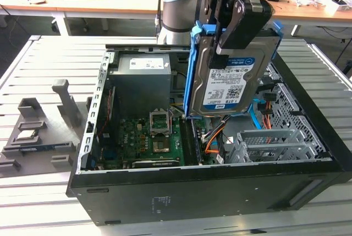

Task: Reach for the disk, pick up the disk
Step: 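Pick up the disk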

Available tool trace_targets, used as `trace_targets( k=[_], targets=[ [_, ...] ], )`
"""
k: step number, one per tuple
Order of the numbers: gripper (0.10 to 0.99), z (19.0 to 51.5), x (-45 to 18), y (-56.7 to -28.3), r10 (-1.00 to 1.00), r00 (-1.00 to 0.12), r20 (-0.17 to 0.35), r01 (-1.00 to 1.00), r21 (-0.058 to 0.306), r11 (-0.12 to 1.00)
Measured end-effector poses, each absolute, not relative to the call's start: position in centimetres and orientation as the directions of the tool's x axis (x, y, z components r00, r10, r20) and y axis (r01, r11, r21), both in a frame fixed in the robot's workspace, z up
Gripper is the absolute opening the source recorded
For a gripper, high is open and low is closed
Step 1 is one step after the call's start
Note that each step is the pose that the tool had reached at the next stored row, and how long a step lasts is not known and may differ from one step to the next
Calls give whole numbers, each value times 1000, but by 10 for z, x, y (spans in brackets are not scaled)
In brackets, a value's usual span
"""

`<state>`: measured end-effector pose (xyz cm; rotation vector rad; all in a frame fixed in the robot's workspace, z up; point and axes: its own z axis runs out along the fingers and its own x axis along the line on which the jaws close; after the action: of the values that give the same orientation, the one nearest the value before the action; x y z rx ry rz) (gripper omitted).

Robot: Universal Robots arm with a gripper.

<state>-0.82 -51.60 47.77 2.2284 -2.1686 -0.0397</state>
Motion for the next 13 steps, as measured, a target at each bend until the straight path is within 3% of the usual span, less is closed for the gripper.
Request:
trace_targets(
  k=[13],
  targets=[
    [365,477,-8,-540,-1000,27,4,-999,41,-27]
  ],
)
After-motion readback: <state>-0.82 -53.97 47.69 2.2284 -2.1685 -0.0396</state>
